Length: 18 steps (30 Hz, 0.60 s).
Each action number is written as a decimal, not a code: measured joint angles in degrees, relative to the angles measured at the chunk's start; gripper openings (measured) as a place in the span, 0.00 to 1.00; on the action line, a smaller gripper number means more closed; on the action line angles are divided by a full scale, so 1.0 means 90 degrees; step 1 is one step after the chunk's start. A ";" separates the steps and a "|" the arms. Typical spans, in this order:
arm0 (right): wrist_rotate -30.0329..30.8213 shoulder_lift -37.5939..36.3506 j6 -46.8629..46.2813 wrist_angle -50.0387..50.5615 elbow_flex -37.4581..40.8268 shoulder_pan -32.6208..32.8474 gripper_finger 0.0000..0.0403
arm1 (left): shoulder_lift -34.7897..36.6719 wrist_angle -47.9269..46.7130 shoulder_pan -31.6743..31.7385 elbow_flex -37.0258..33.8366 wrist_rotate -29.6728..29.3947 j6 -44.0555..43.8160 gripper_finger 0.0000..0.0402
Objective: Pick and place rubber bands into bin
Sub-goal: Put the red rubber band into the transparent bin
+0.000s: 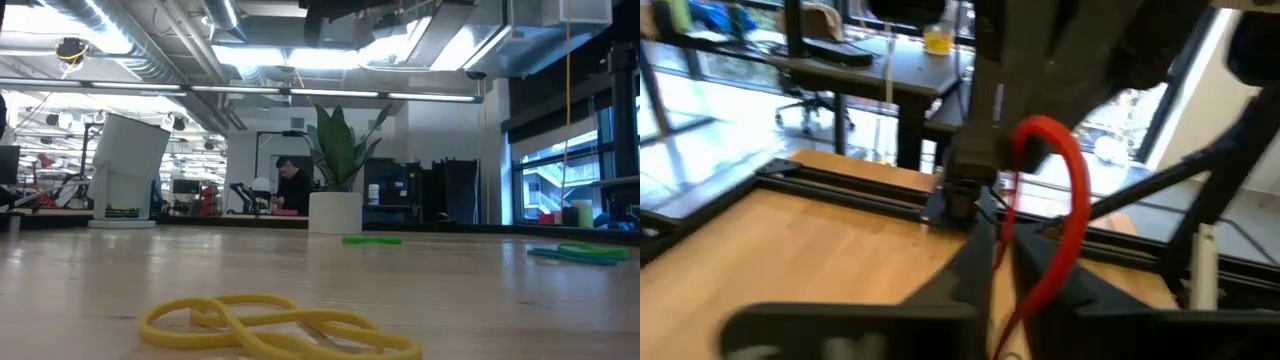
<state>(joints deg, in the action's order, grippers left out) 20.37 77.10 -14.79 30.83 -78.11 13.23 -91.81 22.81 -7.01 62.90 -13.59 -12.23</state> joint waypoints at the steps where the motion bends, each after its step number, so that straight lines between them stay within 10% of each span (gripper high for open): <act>1: -0.0003 0.0000 -0.0004 0.0002 0.0000 0.0000 0.00 | 0.0000 -0.0020 0.0000 0.0002 0.0097 -0.0049 0.05; 9: -0.0008 0.0000 -0.0355 0.0152 0.0002 0.0002 0.02 | -0.0002 -0.0113 -0.0050 0.0002 0.0124 -0.0242 0.01; 18: -0.0082 -0.0003 -0.0900 0.1354 0.0002 0.0005 0.25 | 0.0133 -0.1128 -0.0129 0.0002 -0.0167 -0.0606 0.01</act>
<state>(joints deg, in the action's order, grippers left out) 19.63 77.07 -22.90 43.02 -78.08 13.28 -90.61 12.66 -8.16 62.92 -15.09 -17.69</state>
